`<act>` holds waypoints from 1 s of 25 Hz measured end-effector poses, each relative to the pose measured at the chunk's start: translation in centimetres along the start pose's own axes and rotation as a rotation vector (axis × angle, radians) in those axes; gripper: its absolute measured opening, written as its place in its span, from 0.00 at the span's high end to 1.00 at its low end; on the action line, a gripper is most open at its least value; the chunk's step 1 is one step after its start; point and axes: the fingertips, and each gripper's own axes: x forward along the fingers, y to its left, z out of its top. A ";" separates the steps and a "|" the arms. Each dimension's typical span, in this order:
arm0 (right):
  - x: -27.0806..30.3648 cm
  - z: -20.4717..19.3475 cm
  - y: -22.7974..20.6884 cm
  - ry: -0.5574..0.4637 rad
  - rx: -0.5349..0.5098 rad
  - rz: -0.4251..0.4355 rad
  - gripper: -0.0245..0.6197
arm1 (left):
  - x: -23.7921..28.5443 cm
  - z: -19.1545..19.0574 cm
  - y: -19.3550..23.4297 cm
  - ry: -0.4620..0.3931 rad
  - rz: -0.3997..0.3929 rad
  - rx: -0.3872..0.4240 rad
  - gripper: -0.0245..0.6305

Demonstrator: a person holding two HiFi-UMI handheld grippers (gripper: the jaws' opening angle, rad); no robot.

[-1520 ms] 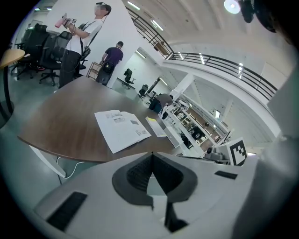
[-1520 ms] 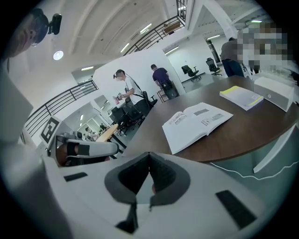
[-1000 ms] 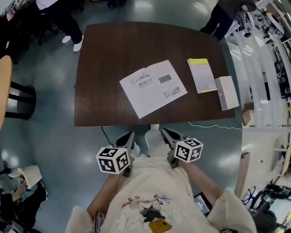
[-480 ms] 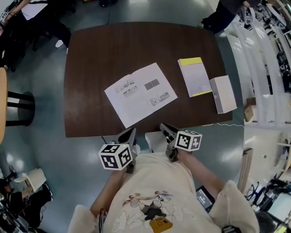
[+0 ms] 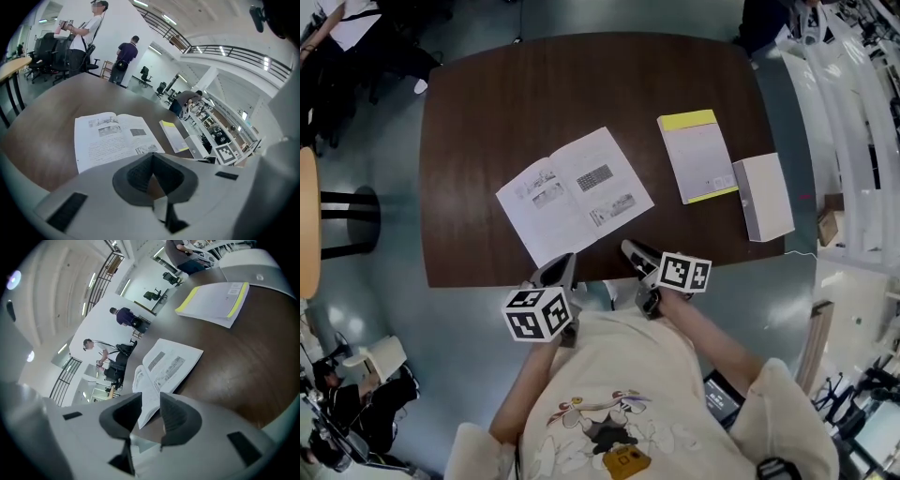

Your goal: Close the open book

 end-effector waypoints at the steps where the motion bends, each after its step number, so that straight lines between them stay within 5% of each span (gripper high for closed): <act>1: 0.3 0.3 -0.5 0.003 0.014 0.004 0.79 | 0.5 0.0 0.2 0.001 0.019 0.015 0.95; 5: 1.2 1.4 -2.6 0.016 0.105 0.010 0.77 | 2.2 -0.2 0.7 0.024 0.074 0.070 0.95; 25: 6.0 2.1 -7.4 0.047 0.436 0.007 0.74 | 4.0 0.0 0.6 0.086 0.116 0.006 0.95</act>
